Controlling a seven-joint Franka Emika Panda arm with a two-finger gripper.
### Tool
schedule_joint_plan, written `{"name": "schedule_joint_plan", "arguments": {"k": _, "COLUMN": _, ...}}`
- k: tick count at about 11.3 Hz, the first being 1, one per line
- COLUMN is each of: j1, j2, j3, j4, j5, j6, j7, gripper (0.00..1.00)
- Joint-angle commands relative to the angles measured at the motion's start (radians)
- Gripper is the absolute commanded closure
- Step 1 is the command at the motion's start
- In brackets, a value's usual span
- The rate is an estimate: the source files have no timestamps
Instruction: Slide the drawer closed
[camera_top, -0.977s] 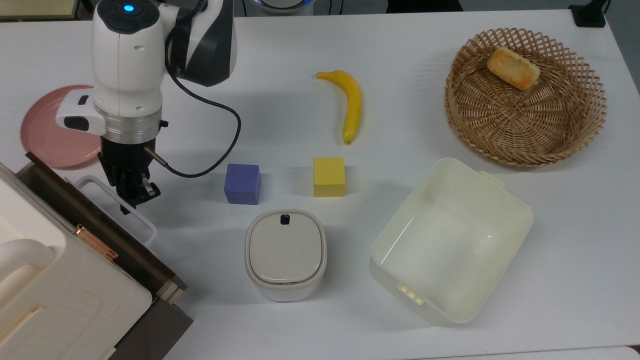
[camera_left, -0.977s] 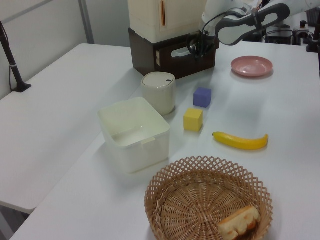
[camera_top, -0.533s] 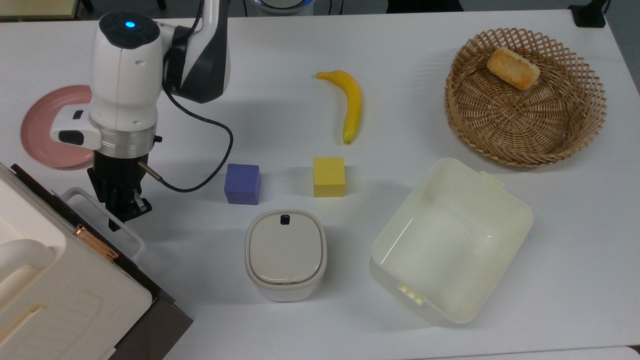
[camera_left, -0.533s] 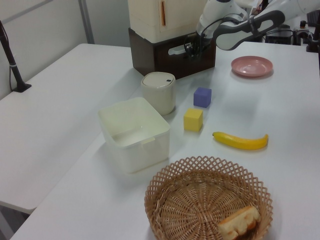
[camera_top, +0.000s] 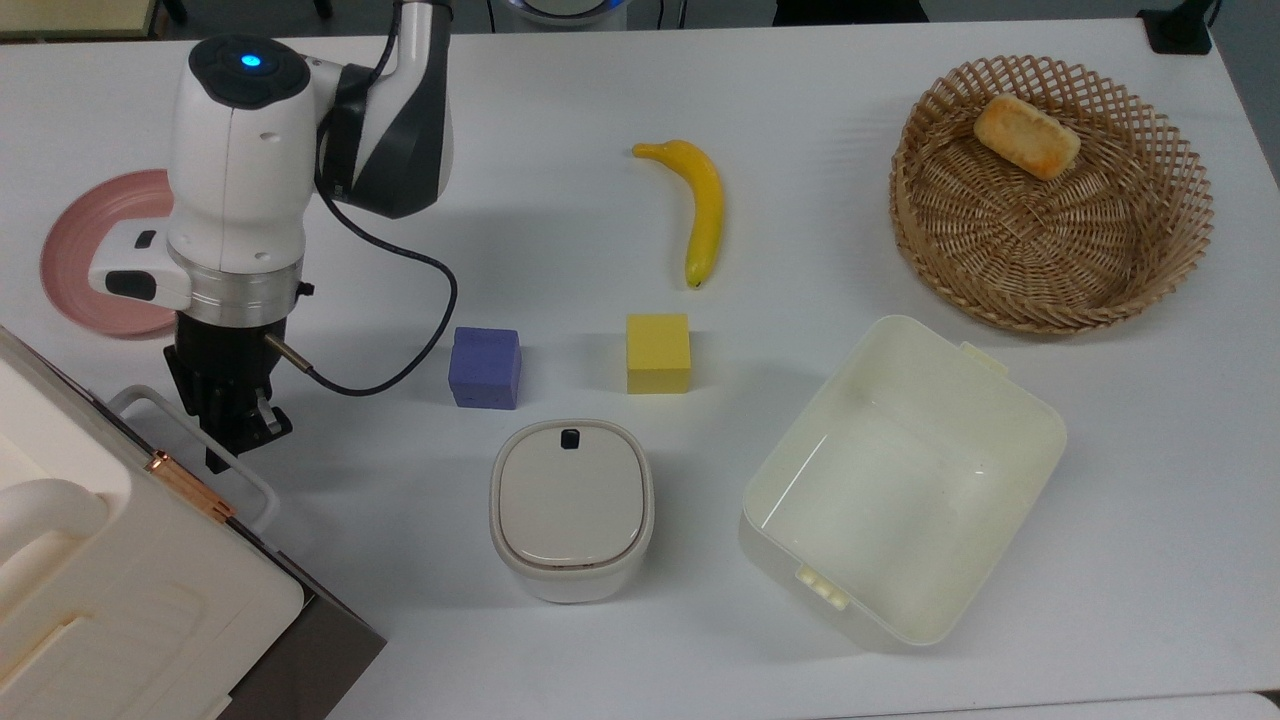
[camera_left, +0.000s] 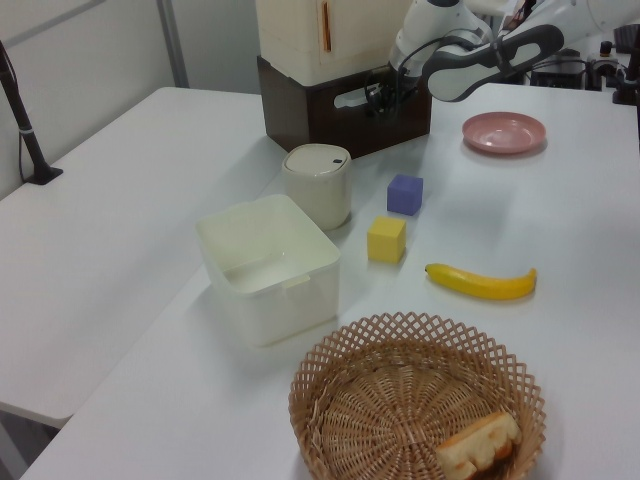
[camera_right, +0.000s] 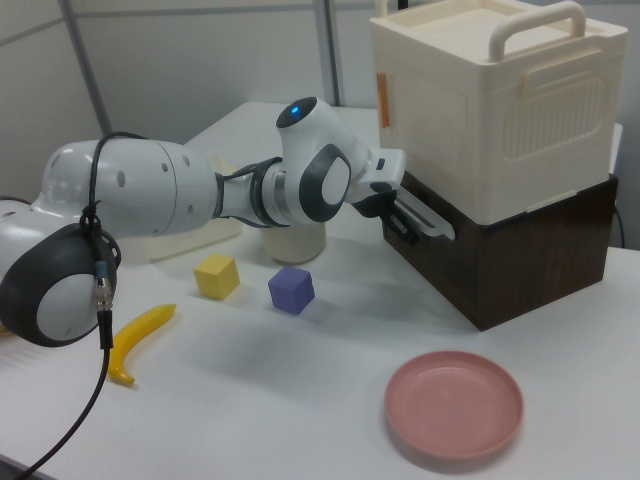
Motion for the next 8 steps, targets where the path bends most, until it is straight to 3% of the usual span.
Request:
{"name": "schedule_joint_plan", "arguments": {"k": 1, "j1": 0.000, "j2": 0.010, "j3": -0.013, "j4": 0.018, "j5": -0.026, "j6": 0.045, "j7": 0.015, "gripper": 1.00}}
{"name": "schedule_joint_plan", "arguments": {"k": 3, "j1": 0.005, "j2": -0.026, "j3": -0.010, "j4": -0.016, "j5": -0.061, "j6": 0.039, "j7": -0.002, "gripper": 1.00}}
{"name": "schedule_joint_plan", "arguments": {"k": 5, "j1": 0.013, "j2": -0.113, "j3": 0.004, "j4": -0.121, "j5": -0.069, "j6": 0.031, "j7": -0.052, "gripper": 1.00}}
{"name": "schedule_joint_plan", "arguments": {"k": 8, "j1": 0.022, "j2": -0.276, "j3": 0.076, "j4": -0.253, "j5": -0.052, "j6": -0.154, "j7": -0.143, "gripper": 1.00}}
